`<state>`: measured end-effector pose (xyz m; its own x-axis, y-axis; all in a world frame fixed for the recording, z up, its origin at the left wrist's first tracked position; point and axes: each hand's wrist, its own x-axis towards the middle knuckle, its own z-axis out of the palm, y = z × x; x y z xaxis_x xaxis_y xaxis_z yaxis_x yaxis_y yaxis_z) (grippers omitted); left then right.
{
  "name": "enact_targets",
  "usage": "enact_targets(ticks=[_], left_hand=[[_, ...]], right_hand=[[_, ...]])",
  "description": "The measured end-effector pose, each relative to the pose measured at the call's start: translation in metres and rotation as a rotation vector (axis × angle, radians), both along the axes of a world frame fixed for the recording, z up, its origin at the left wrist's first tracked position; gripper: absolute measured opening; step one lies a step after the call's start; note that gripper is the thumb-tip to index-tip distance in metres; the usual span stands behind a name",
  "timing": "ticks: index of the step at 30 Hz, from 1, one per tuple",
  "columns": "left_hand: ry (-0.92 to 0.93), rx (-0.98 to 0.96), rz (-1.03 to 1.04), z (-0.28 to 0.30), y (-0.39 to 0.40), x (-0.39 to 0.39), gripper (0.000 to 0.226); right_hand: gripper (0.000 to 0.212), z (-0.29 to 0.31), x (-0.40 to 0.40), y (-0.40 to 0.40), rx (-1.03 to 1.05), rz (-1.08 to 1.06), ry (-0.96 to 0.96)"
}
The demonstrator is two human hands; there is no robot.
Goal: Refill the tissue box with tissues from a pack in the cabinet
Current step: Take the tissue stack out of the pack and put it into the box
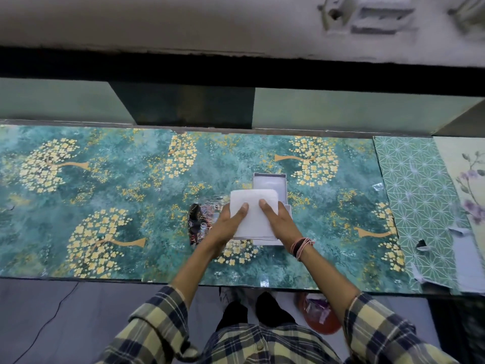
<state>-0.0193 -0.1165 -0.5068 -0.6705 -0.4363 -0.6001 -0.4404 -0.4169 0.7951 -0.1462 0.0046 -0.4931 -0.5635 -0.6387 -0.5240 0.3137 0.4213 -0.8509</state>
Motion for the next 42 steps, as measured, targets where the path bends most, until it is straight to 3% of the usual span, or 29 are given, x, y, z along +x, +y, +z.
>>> enact_targets(ticks=[6, 11, 13, 16, 19, 24, 33, 39, 42], left_hand=[[-0.048, -0.025, 0.028, -0.001, 0.033, -0.017, 0.035], [-0.094, -0.057, -0.071, -0.006, 0.036, -0.02, 0.032], [-0.133, -0.121, -0.102, -0.008, 0.036, -0.022, 0.03], [-0.199, -0.247, -0.14, -0.009, 0.035, -0.027, 0.032], [-0.238, -0.375, -0.178, -0.007, 0.035, -0.032, 0.033], [-0.262, -0.493, -0.172, -0.005, 0.038, -0.034, 0.037], [-0.266, -0.642, -0.232, -0.004, 0.045, -0.034, 0.035], [-0.339, -0.706, -0.255, -0.008, 0.04, -0.036, 0.045], [-0.355, -0.814, -0.318, -0.006, 0.037, -0.028, 0.054]], right_hand=[[0.026, -0.007, -0.015, 0.04, 0.03, -0.022, 0.052], [0.061, -0.026, -0.024, 0.055, 0.145, 0.013, 0.065], [0.06, -0.022, -0.024, 0.054, 0.181, 0.005, 0.107], [0.046, -0.022, -0.022, 0.052, 0.22, -0.003, 0.216], [0.064, -0.028, -0.019, 0.052, 0.288, 0.012, 0.335], [0.071, -0.05, -0.017, 0.05, 0.325, 0.067, 0.438], [0.059, -0.039, -0.007, 0.046, 0.415, 0.089, 0.43], [0.066, -0.039, -0.015, 0.052, 0.445, 0.096, 0.369], [0.07, -0.031, -0.02, 0.063, 0.418, 0.14, 0.5]])
